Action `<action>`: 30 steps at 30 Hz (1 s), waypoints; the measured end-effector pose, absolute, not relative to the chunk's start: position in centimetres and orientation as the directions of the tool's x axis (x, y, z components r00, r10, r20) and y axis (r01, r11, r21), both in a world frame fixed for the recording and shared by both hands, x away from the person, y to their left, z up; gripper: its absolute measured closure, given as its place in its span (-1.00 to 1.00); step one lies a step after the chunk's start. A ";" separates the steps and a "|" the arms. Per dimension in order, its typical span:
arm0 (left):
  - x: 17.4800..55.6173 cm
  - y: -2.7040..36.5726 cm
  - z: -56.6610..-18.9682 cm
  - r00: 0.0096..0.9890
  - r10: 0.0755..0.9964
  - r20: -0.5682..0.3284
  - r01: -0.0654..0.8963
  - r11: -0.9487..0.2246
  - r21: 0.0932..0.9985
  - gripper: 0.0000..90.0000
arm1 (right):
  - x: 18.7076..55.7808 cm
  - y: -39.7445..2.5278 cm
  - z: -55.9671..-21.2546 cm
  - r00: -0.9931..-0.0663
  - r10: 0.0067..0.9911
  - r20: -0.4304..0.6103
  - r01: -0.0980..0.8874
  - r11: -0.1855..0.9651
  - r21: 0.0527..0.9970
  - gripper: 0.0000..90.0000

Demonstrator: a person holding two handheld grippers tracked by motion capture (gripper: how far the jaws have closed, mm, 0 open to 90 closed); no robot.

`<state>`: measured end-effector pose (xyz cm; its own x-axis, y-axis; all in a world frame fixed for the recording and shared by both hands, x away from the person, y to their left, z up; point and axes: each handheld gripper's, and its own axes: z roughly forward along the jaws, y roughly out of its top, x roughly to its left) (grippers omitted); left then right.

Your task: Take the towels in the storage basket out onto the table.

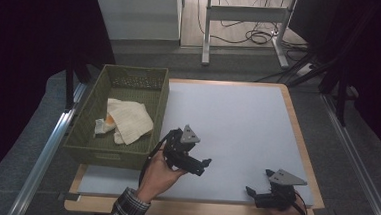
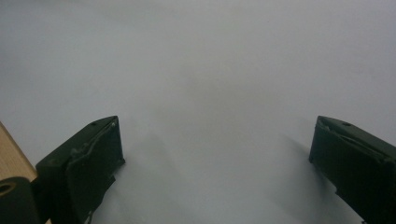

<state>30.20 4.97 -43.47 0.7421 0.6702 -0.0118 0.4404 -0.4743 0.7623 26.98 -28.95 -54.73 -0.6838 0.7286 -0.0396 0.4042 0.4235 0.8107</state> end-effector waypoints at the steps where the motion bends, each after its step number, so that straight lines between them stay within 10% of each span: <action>1: 30.4 5.1 -43.2 0.739 0.674 -0.010 0.441 -0.472 0.764 -1.00 | 27.0 -29.0 -54.7 -0.684 0.729 -0.039 0.404 0.423 0.811 -0.94; 30: 36.5 12.8 -39.5 0.614 0.788 0.041 0.536 -0.455 0.712 -0.98 | 27.0 -29.0 -54.7 -0.684 0.729 -0.040 0.404 0.423 0.811 -0.94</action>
<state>36.50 12.78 -39.49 0.6142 0.7881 0.0411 0.5357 -0.4546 0.7116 26.99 -28.96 -54.73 -0.6837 0.7287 -0.0396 0.4044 0.4234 0.8107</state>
